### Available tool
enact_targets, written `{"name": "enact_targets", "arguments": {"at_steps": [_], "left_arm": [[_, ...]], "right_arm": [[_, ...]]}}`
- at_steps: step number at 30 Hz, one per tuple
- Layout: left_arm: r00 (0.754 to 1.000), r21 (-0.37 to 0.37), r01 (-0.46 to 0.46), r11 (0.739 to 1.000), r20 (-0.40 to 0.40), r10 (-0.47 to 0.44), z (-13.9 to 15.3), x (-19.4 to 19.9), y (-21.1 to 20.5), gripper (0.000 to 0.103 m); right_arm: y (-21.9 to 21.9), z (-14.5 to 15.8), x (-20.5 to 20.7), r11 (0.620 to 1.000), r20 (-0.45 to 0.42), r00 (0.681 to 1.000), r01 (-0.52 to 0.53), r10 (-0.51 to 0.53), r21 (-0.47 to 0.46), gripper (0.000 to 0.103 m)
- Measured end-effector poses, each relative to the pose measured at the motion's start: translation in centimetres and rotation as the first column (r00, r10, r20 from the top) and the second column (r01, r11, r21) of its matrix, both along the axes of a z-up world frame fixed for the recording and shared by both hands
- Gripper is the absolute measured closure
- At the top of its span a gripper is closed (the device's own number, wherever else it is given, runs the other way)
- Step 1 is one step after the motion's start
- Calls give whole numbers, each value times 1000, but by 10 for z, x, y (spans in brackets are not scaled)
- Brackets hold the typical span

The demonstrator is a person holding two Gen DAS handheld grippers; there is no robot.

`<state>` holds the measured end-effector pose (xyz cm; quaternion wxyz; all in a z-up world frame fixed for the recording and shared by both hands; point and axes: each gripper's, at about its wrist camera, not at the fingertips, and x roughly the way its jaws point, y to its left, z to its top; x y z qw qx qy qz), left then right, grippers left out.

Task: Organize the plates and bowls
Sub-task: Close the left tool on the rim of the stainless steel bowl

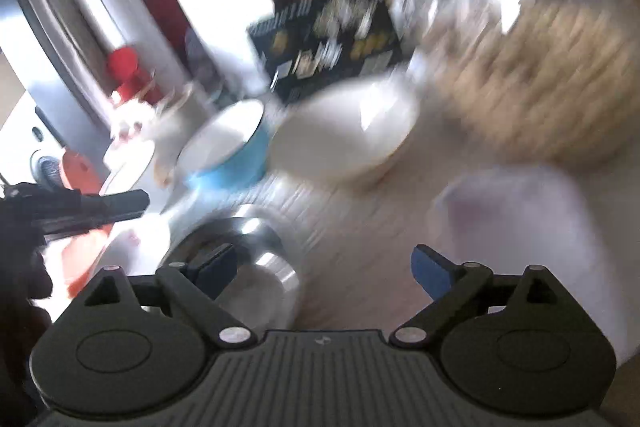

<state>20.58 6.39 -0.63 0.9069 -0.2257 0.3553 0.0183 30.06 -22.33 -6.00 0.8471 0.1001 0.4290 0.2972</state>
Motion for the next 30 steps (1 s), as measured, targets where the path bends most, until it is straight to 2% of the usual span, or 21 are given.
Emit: {"name": "enact_targets", "arguments": {"at_steps": [3, 8, 11, 15, 18, 23, 29, 30], "left_arm": [[999, -52, -12, 999, -37, 10, -19, -6, 13, 75], [999, -102, -14, 995, -47, 10, -38, -12, 28, 75], [999, -123, -4, 992, -52, -2, -47, -7, 28, 75], [998, -131, 31, 991, -54, -39, -53, -7, 24, 75], [996, -96, 51, 994, -66, -57, -56, -4, 18, 75], [994, -79, 54, 995, -95, -61, -64, -3, 10, 78], [993, -24, 59, 998, -101, -62, -67, -12, -6, 81], [993, -24, 68, 997, -100, -70, -67, -15, -8, 82]], "right_arm": [[24, -23, -2, 1000, -113, 993, -26, 27, 9, 9], [39, -37, -8, 999, -160, 987, -29, 22, -41, 9], [39, -46, -10, 999, -240, 971, -22, 15, -26, 3], [41, -46, -13, 1000, -225, 974, -20, 17, -15, 0], [38, -48, -17, 1000, -219, 976, 12, -7, 20, 0], [38, -49, -16, 1000, -215, 976, -14, 19, 24, 0], [43, -46, -13, 997, -213, 974, -78, 74, -10, 1], [45, -44, -14, 997, -199, 978, -68, 61, -29, 6]]}}
